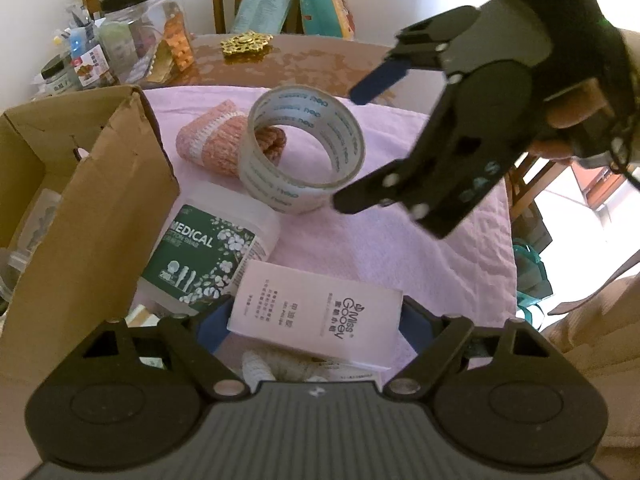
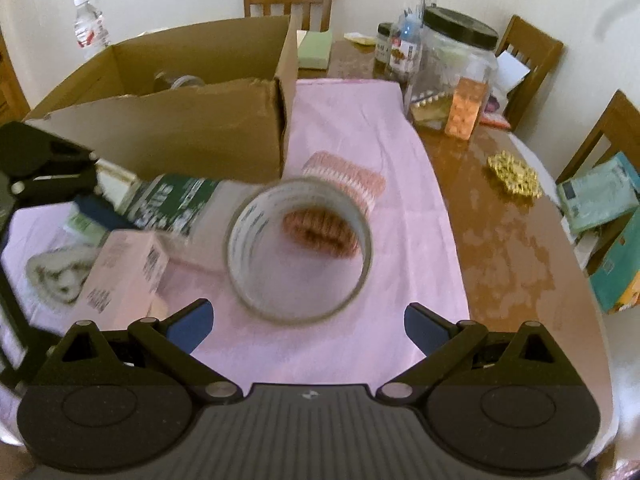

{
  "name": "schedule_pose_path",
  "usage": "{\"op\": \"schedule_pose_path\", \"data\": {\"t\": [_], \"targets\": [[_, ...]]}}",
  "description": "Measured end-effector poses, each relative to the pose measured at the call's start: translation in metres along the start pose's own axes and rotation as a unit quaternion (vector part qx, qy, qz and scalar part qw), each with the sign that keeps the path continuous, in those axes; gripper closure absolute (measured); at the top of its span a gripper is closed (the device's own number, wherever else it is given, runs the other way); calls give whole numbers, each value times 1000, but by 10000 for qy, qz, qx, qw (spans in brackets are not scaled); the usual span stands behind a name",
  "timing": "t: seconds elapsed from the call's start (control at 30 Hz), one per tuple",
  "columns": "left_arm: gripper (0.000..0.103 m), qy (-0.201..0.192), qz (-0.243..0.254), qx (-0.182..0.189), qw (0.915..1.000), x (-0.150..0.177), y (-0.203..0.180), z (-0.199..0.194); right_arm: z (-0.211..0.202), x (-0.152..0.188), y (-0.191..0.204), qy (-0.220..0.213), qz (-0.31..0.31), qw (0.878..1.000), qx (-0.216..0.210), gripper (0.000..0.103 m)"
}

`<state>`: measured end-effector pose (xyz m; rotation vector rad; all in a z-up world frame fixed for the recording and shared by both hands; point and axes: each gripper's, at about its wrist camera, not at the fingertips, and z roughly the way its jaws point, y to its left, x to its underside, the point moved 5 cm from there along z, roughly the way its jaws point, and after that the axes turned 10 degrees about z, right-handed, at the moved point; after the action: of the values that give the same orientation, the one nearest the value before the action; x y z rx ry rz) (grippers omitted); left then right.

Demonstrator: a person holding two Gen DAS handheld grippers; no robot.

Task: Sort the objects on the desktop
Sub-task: 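Grasp the pink Goodbaby box with the left tool while the right grasps the clear tape roll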

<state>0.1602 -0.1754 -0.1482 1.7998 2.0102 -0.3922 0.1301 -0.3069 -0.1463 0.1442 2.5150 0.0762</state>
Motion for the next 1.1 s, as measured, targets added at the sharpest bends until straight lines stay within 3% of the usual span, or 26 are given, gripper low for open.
{"op": "schedule_pose_path", "data": {"t": [0.23,0.43,0.6,1.1], "targets": [[17,-102,-159,-87,9998,0,7,-9,19,-14,13,-161,-413,9990,-6,0],[17,-201,-289,-205,9992,1,12,-19,28,-20,17,-120,-562,9983,120,15],[17,-311,-510,-333,9977,0,15,-29,28,-22,14,10,-497,9988,14,15],[17,-563,-1028,-1010,9880,-10,32,-78,-19,-39,24,103,-856,9959,-283,15]]}}
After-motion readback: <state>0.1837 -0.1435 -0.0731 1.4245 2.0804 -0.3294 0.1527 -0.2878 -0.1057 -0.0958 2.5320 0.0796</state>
